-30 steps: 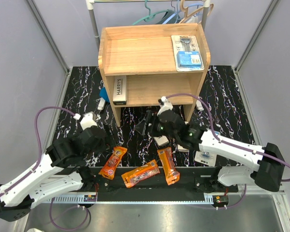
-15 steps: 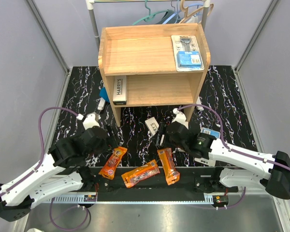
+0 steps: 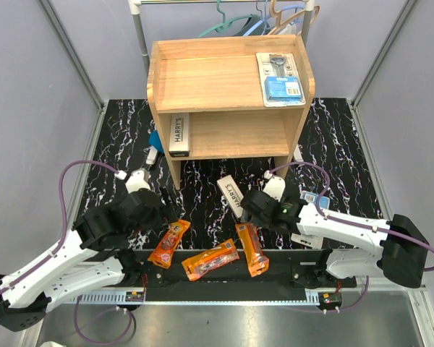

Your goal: Place and organize the shaving razors onto the shelf

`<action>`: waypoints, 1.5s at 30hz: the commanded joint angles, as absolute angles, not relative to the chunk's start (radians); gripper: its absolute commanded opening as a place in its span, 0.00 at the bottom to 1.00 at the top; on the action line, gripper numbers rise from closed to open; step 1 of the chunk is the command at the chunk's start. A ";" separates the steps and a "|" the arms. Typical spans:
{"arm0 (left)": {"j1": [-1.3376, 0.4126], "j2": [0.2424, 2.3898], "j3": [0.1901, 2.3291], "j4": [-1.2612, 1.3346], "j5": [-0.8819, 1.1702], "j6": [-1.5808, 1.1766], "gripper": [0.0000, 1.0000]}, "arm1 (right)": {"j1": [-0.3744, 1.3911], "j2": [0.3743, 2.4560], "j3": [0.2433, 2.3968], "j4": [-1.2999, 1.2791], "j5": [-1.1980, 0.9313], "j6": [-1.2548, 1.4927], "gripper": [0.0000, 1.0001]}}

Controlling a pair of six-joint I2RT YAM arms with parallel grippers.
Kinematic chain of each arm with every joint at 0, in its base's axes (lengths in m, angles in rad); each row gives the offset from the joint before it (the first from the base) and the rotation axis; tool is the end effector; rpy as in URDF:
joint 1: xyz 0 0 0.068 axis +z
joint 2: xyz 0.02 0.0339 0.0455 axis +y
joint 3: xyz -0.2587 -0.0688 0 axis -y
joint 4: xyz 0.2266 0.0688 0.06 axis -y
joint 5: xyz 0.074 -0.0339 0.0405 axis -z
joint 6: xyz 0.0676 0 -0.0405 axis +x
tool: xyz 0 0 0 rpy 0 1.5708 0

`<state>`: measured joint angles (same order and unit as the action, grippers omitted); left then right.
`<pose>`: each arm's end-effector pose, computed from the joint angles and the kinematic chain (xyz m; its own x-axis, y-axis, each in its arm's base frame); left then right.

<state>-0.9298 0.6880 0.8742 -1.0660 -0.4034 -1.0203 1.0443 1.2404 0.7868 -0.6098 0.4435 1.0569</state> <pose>0.0921 -0.0791 0.2737 -0.7418 -0.3165 -0.5912 -0.0854 0.9190 -0.3849 0.1415 0.1857 0.1948 -0.8047 0.1808 -0.5655 0.0501 0.9698 0.2388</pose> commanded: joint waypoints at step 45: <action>-0.928 0.687 0.847 -0.994 -0.345 -0.997 0.99 | 0.788 1.192 0.563 -0.476 0.391 0.986 0.72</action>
